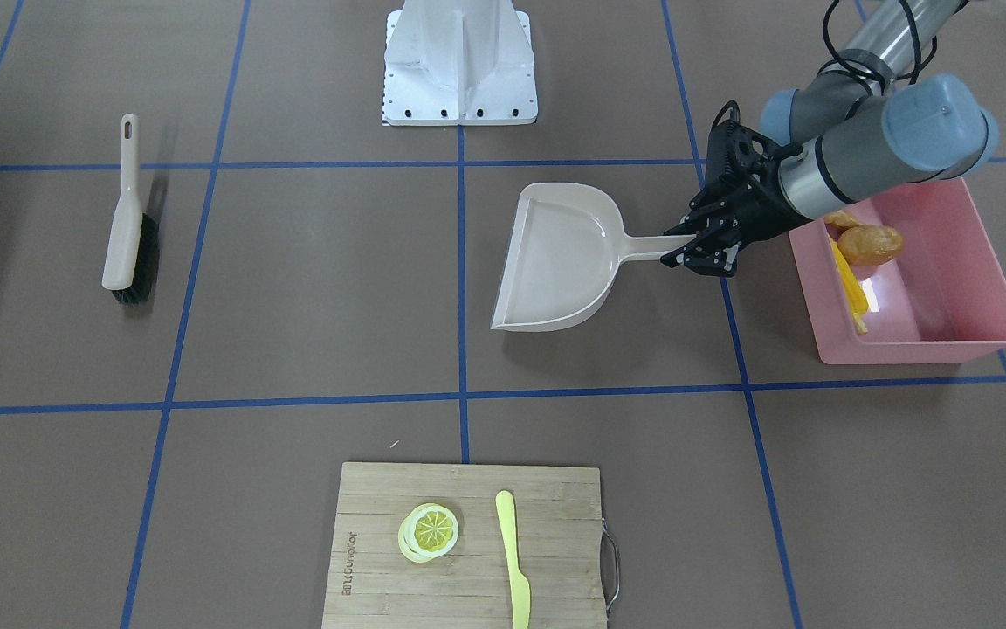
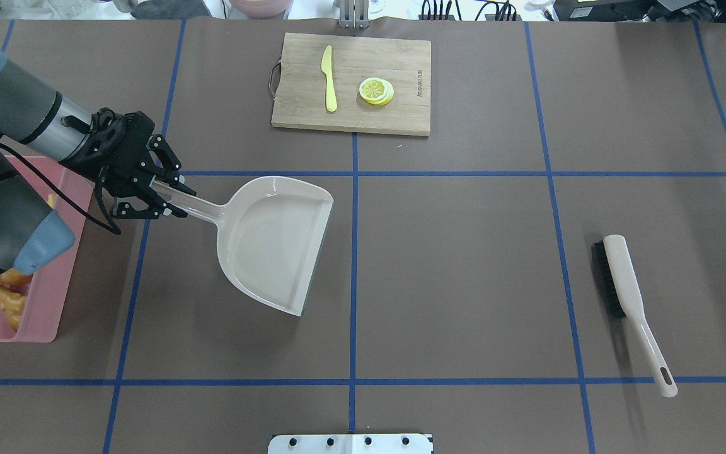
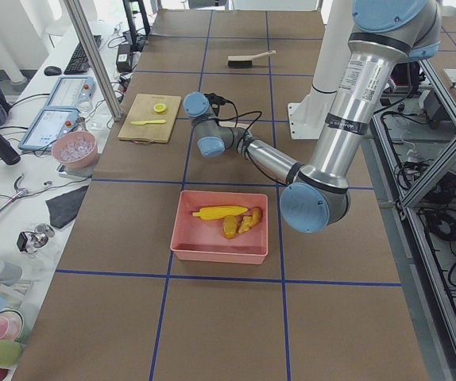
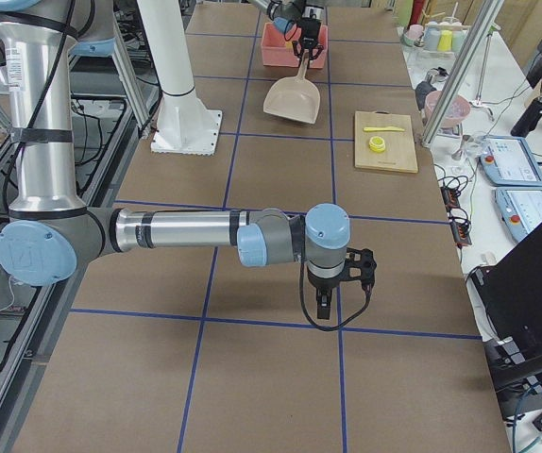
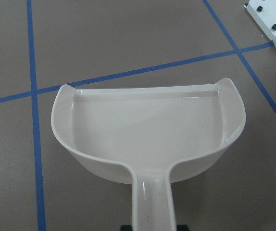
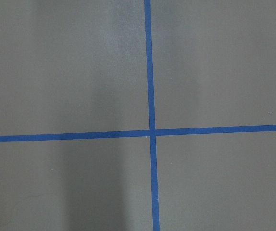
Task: Sweep and dump trash into bin
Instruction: 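Carry the empty dustpan back and lower it onto the table with the left gripper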
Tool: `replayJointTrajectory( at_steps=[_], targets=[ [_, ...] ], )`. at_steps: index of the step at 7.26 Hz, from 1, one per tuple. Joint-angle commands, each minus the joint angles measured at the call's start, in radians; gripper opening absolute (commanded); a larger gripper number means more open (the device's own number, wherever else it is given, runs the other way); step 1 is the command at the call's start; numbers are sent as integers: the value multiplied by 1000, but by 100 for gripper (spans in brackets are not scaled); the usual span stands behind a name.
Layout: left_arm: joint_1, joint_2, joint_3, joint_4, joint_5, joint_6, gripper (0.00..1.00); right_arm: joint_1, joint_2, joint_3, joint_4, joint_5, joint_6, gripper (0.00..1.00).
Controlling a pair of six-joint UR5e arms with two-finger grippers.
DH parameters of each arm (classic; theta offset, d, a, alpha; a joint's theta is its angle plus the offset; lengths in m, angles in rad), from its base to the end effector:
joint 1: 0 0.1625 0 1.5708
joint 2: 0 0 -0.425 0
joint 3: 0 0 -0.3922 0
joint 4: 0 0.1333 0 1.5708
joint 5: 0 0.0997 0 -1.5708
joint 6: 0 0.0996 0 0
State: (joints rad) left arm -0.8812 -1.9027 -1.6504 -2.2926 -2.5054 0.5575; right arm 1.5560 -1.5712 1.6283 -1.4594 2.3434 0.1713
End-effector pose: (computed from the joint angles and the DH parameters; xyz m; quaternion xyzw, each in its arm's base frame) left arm 0.3367 -0.4919 0.3422 0.4531 0.4109 0.6362 0.4703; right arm 0.0564 -0.5025 0.6187 0.0427 -0.3810 0.0405 0.9227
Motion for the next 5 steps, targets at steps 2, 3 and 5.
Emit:
replayJointTrajectory(
  at_steps=[2, 3, 5],
  targets=[
    [57, 22, 14, -96, 50, -160, 0, 0, -4, -1, 1, -1, -6, 100],
    [57, 39, 12, -109, 45, -198, 0, 0, -4, -1, 1, -1, -6, 100],
    [61, 57, 8, -149, 49, -255, 0, 0, -6, 1, 1, -1, -6, 100]
  ],
)
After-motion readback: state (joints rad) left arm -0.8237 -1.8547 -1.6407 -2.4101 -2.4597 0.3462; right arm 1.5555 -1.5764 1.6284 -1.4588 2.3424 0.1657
